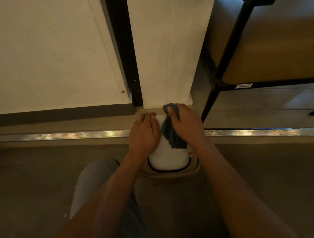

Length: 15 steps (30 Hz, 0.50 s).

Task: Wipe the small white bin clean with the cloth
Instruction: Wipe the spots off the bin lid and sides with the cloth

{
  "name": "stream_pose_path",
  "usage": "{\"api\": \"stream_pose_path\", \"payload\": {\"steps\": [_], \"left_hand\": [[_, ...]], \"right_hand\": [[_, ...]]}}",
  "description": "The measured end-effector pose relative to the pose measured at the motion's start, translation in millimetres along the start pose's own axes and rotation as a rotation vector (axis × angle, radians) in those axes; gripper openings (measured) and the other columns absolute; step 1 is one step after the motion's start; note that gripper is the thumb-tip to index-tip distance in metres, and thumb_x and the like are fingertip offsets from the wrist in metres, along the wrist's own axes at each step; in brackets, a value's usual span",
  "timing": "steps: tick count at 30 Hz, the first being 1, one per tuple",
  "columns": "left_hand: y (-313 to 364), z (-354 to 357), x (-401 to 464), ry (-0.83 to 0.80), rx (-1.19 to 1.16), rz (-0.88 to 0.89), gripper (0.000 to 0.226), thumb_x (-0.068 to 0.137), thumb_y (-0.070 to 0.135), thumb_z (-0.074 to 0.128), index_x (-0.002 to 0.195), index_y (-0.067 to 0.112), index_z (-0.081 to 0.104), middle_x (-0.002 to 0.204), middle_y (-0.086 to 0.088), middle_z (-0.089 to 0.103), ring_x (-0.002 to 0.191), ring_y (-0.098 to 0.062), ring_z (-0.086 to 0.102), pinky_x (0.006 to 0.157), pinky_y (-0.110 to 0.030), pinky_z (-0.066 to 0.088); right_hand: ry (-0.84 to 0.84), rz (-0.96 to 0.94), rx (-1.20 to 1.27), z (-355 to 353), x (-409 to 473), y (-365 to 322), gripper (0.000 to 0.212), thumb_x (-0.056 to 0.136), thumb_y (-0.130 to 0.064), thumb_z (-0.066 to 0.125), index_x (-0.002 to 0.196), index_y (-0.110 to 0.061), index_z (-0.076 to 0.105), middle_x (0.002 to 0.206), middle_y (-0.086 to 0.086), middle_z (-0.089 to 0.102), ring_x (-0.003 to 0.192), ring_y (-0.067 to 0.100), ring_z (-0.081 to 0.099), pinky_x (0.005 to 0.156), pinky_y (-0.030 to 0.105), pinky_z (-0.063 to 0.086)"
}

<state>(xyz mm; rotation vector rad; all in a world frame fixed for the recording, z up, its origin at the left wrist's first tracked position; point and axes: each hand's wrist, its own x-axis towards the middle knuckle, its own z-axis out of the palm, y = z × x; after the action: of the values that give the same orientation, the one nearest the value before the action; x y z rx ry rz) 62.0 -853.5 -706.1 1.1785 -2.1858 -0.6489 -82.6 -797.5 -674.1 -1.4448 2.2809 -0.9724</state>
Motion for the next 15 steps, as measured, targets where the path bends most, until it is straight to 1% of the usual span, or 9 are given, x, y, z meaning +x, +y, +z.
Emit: {"api": "stream_pose_path", "payload": {"steps": [2,4,5,7,10,12,13,14,15], "left_hand": [[-2.5,1.9,-0.5,-0.004,-0.016,-0.012,0.037,0.104,0.029,0.034,0.122,0.011,0.061,0.118,-0.009,0.061,0.104,-0.024,0.060,0.091,-0.041,0.050],[-2.7,1.2,-1.4,-0.009,-0.023,-0.016,0.036,0.105,0.031,0.035,0.124,0.013,0.060,0.121,-0.007,0.061,0.106,-0.024,0.058,0.092,-0.041,0.049],[-2.9,0.3,-1.4,-0.008,-0.023,-0.004,0.035,0.105,0.030,0.036,0.124,0.013,0.060,0.122,-0.008,0.061,0.109,-0.024,0.057,0.094,-0.041,0.048],[-1.4,-3.8,-0.3,-0.009,-0.038,0.030,0.036,0.104,0.032,0.040,0.128,0.014,0.060,0.127,-0.008,0.059,0.119,-0.023,0.051,0.100,-0.039,0.043],[11.2,-16.2,4.6,0.027,-0.168,0.049,0.046,0.100,0.044,0.038,0.134,0.019,0.057,0.136,-0.004,0.055,0.130,-0.019,0.046,0.106,-0.030,0.037],[27.1,-26.4,4.3,0.055,-0.338,0.043,0.046,0.101,0.044,0.037,0.135,0.021,0.057,0.134,-0.002,0.057,0.128,-0.014,0.049,0.107,-0.026,0.041],[36.1,-31.7,2.0,0.057,-0.434,0.037,0.043,0.101,0.044,0.038,0.135,0.024,0.056,0.132,0.000,0.058,0.127,-0.011,0.051,0.107,-0.025,0.043],[44.3,-36.4,-1.6,0.055,-0.511,0.042,0.038,0.102,0.045,0.038,0.134,0.031,0.055,0.130,0.002,0.059,0.126,-0.009,0.053,0.105,-0.023,0.044],[50.4,-39.5,-5.4,0.055,-0.556,0.058,0.034,0.101,0.045,0.040,0.132,0.038,0.052,0.129,0.005,0.060,0.124,-0.008,0.054,0.104,-0.022,0.045]], "right_hand": [[0.088,0.001,0.200,-7.8,-7.7,0.1,0.036,0.104,-0.042,0.040,0.113,-0.014,0.060,0.102,0.002,0.064,0.096,0.016,0.061,0.084,0.027,0.046],[0.163,-0.001,0.379,-18.9,-13.9,-4.8,0.027,0.104,-0.037,0.044,0.098,-0.016,0.060,0.085,-0.002,0.063,0.083,0.009,0.062,0.076,0.024,0.048],[0.180,0.000,0.459,-25.2,-17.2,-8.1,0.025,0.104,-0.035,0.045,0.094,-0.017,0.059,0.080,-0.005,0.062,0.078,0.004,0.061,0.073,0.020,0.048],[0.162,0.016,0.622,-38.9,-22.6,-15.5,0.023,0.104,-0.034,0.045,0.098,-0.018,0.062,0.082,-0.006,0.065,0.079,0.002,0.064,0.072,0.017,0.049],[0.097,0.107,0.808,-54.3,-25.4,-26.4,0.020,0.103,-0.037,0.045,0.105,-0.025,0.061,0.091,-0.010,0.068,0.086,0.002,0.066,0.079,0.022,0.054],[0.097,0.253,0.897,-59.2,-21.5,-36.0,0.018,0.102,-0.032,0.046,0.111,-0.022,0.060,0.086,-0.011,0.065,0.079,0.001,0.064,0.090,0.027,0.054],[0.098,0.333,0.960,-59.8,-19.4,-37.2,0.017,0.102,-0.029,0.048,0.111,-0.020,0.059,0.083,-0.009,0.065,0.077,0.002,0.063,0.093,0.029,0.053],[0.099,0.401,1.048,-61.6,-19.2,-38.3,0.016,0.100,-0.032,0.051,0.107,-0.020,0.059,0.087,-0.005,0.068,0.081,0.004,0.064,0.092,0.032,0.054],[0.100,0.451,1.128,-62.0,-19.6,-37.9,0.020,0.097,-0.040,0.055,0.105,-0.022,0.059,0.098,-0.001,0.069,0.091,0.009,0.066,0.093,0.036,0.054]]}}
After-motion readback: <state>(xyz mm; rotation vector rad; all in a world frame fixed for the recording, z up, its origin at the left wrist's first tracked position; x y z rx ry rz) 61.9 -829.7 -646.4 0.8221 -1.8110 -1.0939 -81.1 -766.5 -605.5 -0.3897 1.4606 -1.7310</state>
